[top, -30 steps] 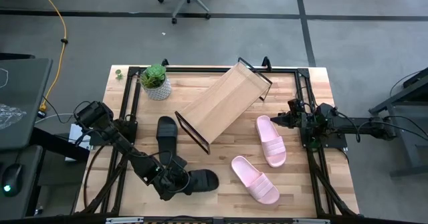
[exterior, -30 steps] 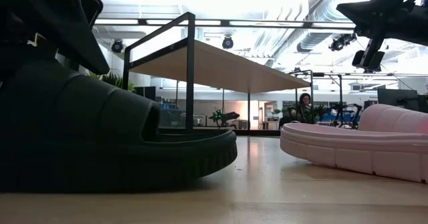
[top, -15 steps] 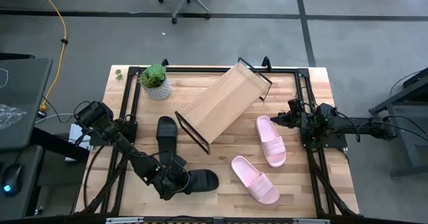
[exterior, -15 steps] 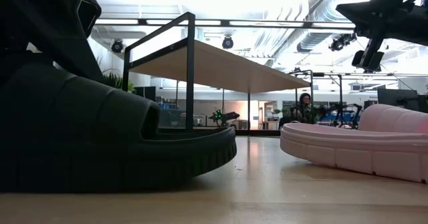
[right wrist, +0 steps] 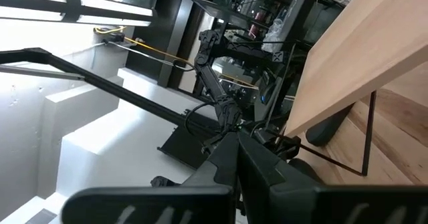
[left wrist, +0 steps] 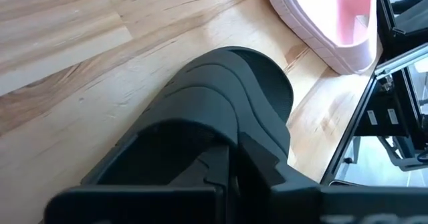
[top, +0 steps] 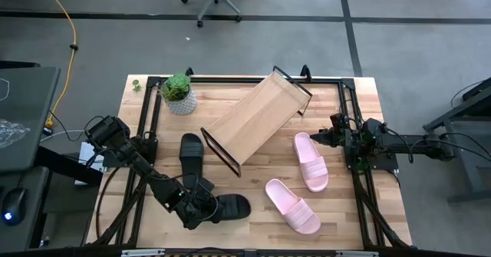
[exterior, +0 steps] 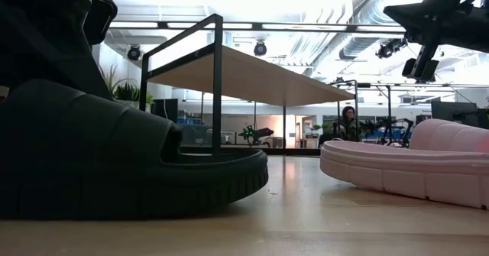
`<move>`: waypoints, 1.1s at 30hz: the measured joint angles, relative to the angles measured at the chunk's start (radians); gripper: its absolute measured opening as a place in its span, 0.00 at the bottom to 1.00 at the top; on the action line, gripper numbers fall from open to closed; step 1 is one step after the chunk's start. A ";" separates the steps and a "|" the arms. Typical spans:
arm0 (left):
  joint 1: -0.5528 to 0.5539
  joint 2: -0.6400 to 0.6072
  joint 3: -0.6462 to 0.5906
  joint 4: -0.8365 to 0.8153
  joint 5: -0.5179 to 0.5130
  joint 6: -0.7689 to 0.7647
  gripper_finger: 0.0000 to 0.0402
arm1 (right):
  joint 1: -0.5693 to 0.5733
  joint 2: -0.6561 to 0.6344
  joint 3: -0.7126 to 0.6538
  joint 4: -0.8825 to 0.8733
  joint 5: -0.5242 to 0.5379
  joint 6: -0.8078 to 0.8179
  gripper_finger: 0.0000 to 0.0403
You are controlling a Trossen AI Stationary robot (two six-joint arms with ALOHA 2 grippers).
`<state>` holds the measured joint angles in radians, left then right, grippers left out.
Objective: Pick and place slides into the shelf
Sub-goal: Put the bottom black slide on the shelf
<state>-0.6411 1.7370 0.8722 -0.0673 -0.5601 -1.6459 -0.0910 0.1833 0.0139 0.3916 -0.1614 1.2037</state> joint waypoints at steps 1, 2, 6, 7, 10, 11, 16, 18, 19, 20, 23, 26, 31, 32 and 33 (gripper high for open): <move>0.000 0.000 0.000 0.002 0.000 0.001 0.04 | 0.000 0.000 0.000 0.000 0.000 0.000 0.00; 0.000 0.000 0.000 0.007 0.002 0.008 0.05 | 0.000 0.000 0.000 0.000 0.000 0.000 0.00; 0.000 0.000 0.000 0.037 0.022 0.057 0.02 | 0.000 0.000 0.000 -0.001 0.000 0.000 0.00; 0.000 0.000 0.000 0.046 0.022 0.068 0.02 | 0.000 0.000 0.000 -0.002 0.000 0.000 0.00; 0.000 0.000 0.000 0.066 0.024 0.081 0.02 | 0.000 0.000 0.000 -0.007 0.000 0.000 0.00; 0.000 0.000 0.000 0.068 0.024 0.082 0.03 | 0.000 0.000 0.000 -0.008 0.000 0.000 0.00; -0.008 0.000 -0.001 0.075 0.025 0.081 0.01 | 0.000 0.000 0.000 -0.008 -0.001 0.000 0.00; -0.011 0.000 -0.001 0.095 0.026 0.081 0.01 | 0.000 0.000 0.000 -0.008 -0.001 0.000 0.00; -0.017 0.000 -0.001 0.116 0.028 0.085 0.01 | 0.000 0.000 0.000 -0.008 -0.001 0.000 0.00; -0.021 0.000 -0.001 0.139 0.028 0.092 0.01 | 0.000 0.000 0.000 -0.008 -0.001 0.000 0.00; -0.030 0.000 -0.001 0.211 0.040 0.121 0.01 | 0.000 0.000 0.000 -0.008 -0.004 0.000 0.00; -0.031 0.000 0.000 0.280 0.041 0.156 0.00 | 0.000 0.000 0.000 -0.008 -0.004 0.000 0.00; -0.028 -0.014 -0.001 0.319 0.035 0.200 0.00 | 0.000 0.000 0.000 -0.008 -0.004 0.000 0.00; -0.027 -0.019 0.003 0.326 0.035 0.211 0.00 | 0.000 0.000 0.000 -0.007 -0.004 0.000 0.00; -0.027 -0.027 0.009 0.326 0.036 0.222 0.00 | 0.000 0.000 0.000 -0.007 -0.004 0.000 0.00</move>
<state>-0.6682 1.7097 0.8808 0.2586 -0.5237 -1.4237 -0.0910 0.1829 0.0139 0.3847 -0.1656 1.2041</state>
